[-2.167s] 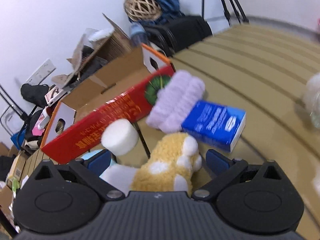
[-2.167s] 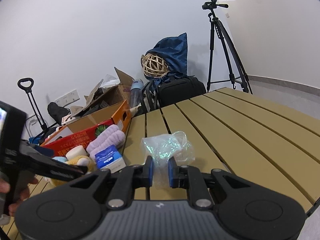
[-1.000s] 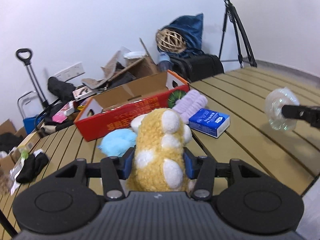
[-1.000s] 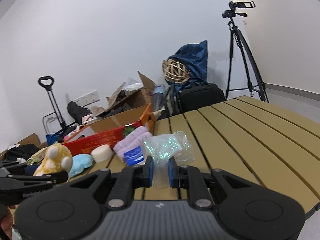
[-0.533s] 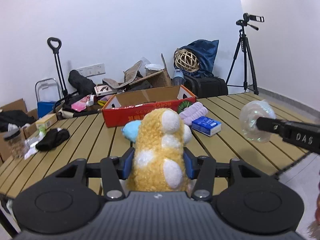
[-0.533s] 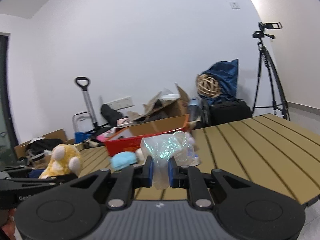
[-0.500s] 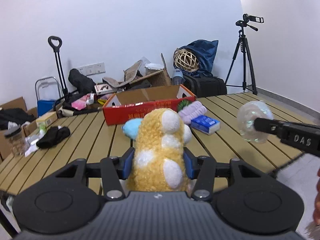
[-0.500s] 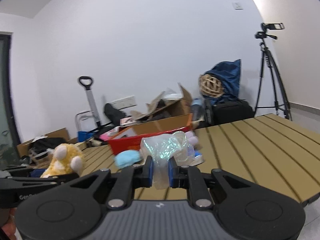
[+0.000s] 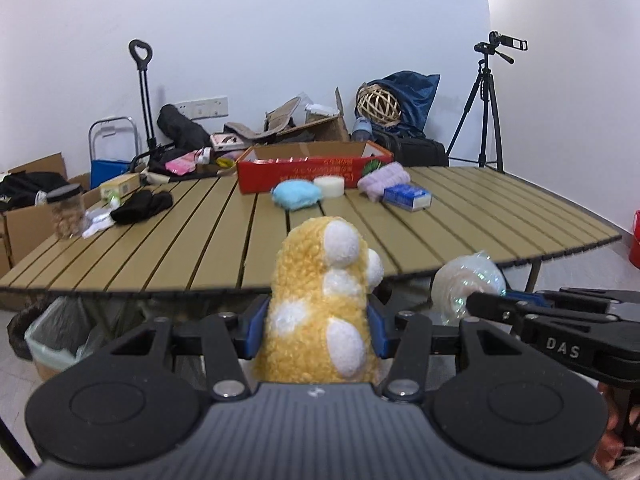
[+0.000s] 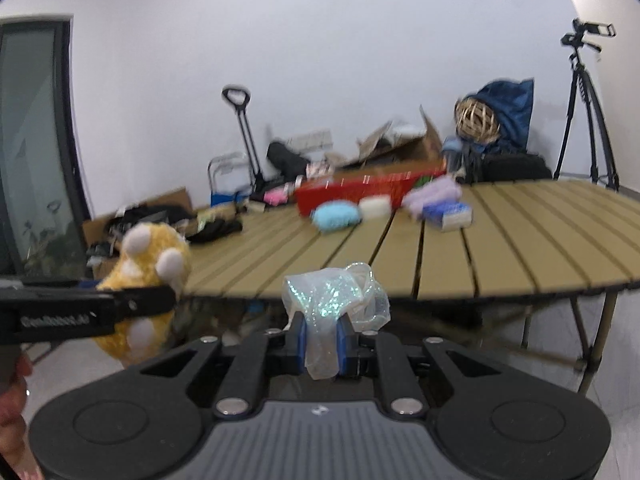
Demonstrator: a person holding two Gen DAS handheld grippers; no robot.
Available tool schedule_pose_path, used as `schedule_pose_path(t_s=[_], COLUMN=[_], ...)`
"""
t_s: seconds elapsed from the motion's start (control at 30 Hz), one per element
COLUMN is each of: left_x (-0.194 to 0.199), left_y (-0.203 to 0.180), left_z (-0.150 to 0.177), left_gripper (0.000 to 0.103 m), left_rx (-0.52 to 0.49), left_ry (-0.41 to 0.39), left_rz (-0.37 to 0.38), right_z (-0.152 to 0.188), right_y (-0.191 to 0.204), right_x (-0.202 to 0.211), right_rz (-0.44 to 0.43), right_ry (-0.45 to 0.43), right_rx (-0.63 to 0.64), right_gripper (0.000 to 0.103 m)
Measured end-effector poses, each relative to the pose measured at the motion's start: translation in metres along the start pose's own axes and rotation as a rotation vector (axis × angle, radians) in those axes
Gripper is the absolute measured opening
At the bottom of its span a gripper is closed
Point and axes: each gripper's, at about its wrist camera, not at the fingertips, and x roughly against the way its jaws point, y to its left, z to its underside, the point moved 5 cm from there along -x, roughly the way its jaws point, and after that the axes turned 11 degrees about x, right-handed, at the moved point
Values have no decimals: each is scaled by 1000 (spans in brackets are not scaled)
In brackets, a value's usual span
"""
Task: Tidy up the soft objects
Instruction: 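Carry the plastic bag and plush toy from the table toward the black bin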
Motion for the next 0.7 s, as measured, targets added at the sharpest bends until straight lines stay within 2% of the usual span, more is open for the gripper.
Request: schedule_pose_path(t_s=[0.17, 0.37, 0.5, 0.63, 0.7], left_x=[10, -1, -4, -7, -14], left_y=[25, 50, 65, 71, 73], left_z=[33, 68, 79, 81, 87], left_gripper=[51, 51, 51, 51, 51], left_rx=[18, 38, 38, 31, 32], left_ry=[29, 108, 135, 124, 158], left_rz=[-27, -57, -94, -112, -120], right_z=[28, 57, 79, 108, 120], right_y=[25, 55, 71, 81, 83], right_x=[-8, -28, -49, -67, -77], right_rz=[-34, -83, -127, -153, -152], right_ry=[103, 231, 340, 464, 516], right_rx=[32, 77, 96, 89, 94], right_gripper=[14, 14, 14, 14, 14])
